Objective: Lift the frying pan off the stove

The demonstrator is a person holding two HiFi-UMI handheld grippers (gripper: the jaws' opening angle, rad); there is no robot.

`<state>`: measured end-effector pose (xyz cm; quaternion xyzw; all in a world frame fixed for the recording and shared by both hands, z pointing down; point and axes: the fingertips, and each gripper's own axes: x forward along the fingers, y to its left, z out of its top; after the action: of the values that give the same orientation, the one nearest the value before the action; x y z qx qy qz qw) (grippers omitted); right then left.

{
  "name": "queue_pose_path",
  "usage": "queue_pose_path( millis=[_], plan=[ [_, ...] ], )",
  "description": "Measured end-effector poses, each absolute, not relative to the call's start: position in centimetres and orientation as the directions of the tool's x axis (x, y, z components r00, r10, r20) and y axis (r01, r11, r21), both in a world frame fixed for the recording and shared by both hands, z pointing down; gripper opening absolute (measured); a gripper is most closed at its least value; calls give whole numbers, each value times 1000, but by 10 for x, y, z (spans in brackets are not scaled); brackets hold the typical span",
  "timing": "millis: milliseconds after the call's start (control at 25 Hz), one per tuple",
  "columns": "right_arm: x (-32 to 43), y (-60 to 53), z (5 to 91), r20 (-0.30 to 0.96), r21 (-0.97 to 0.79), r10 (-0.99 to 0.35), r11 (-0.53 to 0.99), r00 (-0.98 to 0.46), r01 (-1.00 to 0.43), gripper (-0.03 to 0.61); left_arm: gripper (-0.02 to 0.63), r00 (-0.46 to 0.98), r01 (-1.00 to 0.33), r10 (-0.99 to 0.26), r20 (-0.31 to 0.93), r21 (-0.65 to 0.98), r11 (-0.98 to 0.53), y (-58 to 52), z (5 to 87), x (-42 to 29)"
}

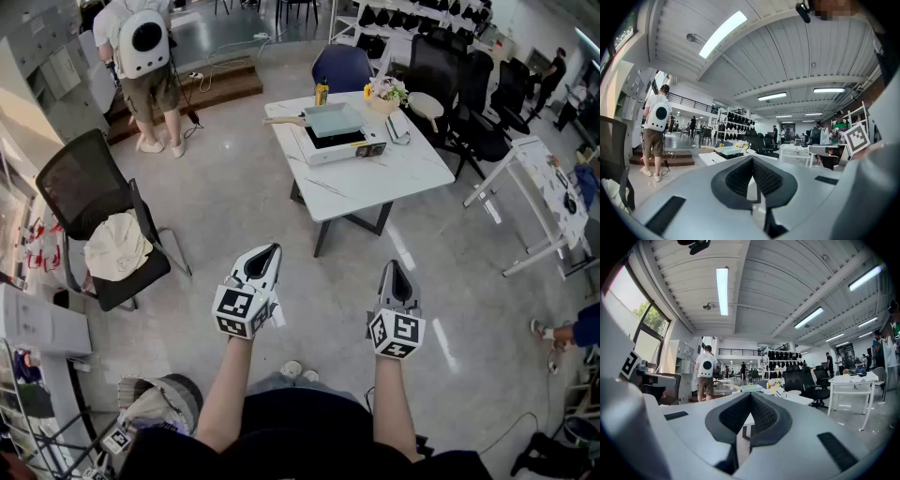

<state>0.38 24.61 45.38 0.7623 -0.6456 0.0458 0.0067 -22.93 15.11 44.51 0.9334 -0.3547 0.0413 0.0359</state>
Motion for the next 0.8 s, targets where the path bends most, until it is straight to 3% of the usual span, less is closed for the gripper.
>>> queue_pose_path(
  millis=[800],
  plan=[
    [2,247,460,84,-67,-983,-166,161,-984,2,20,762,-645,-636,123,56,-762,149,455,-221]
  ],
)
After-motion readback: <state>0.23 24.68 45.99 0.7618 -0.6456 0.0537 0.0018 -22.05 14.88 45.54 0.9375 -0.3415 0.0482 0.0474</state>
